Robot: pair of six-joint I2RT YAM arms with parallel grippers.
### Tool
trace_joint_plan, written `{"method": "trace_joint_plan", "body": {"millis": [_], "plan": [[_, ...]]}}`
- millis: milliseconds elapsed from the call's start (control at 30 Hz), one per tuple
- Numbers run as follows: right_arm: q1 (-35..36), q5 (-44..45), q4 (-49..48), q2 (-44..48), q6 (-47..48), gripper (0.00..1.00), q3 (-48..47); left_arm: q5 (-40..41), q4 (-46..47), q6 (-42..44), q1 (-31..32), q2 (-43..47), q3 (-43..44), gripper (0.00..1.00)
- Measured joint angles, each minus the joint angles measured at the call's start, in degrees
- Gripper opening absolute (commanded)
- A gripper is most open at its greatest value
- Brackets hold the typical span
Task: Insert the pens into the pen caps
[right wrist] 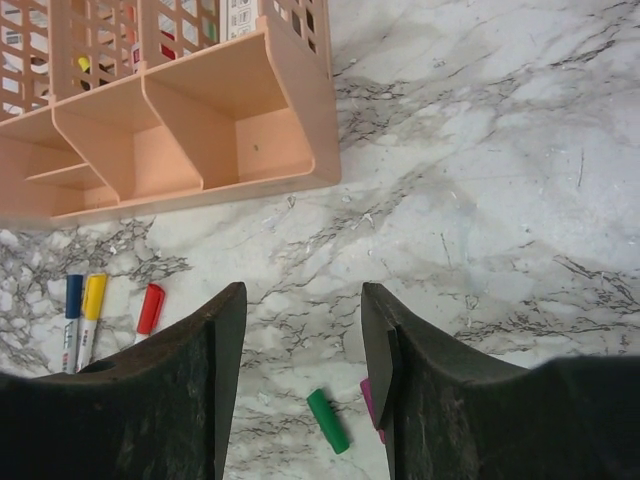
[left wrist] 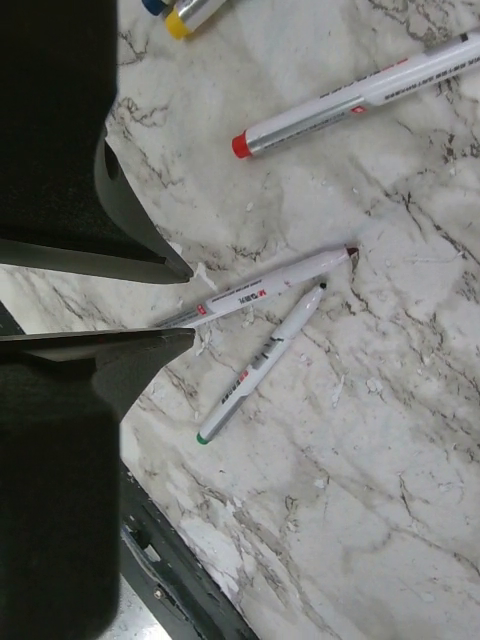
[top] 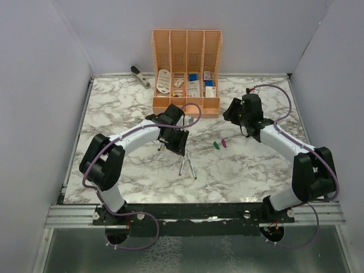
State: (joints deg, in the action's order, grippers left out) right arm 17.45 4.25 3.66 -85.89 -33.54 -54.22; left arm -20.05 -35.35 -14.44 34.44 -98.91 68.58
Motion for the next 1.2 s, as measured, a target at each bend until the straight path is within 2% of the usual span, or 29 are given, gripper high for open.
{"method": "trace_joint_plan", "body": {"millis": [333,533,833,1200], "plan": [[0.0,2.6,2.3,0.3,2.9,0.49,0.2,0.7,0.1,-4.7,4.4,1.8,-0.5,0.28],[0.0,2.7,2.3,3.1,3.5,0.49,2.4,3.1,-1.2,-6.3,6.6,-2.0,0.7,0.30],[0.0,2.7,2.3,5.1,3.9,0.49,4.8,7.6,-4.5,-7.1,7.0,-3.5,3.2,0.30],[0.0,2.7,2.2,5.5,3.9,0.50,5.2,8.6,-6.0,-7.1,7.3,-5.0,3.2,0.33]]}}
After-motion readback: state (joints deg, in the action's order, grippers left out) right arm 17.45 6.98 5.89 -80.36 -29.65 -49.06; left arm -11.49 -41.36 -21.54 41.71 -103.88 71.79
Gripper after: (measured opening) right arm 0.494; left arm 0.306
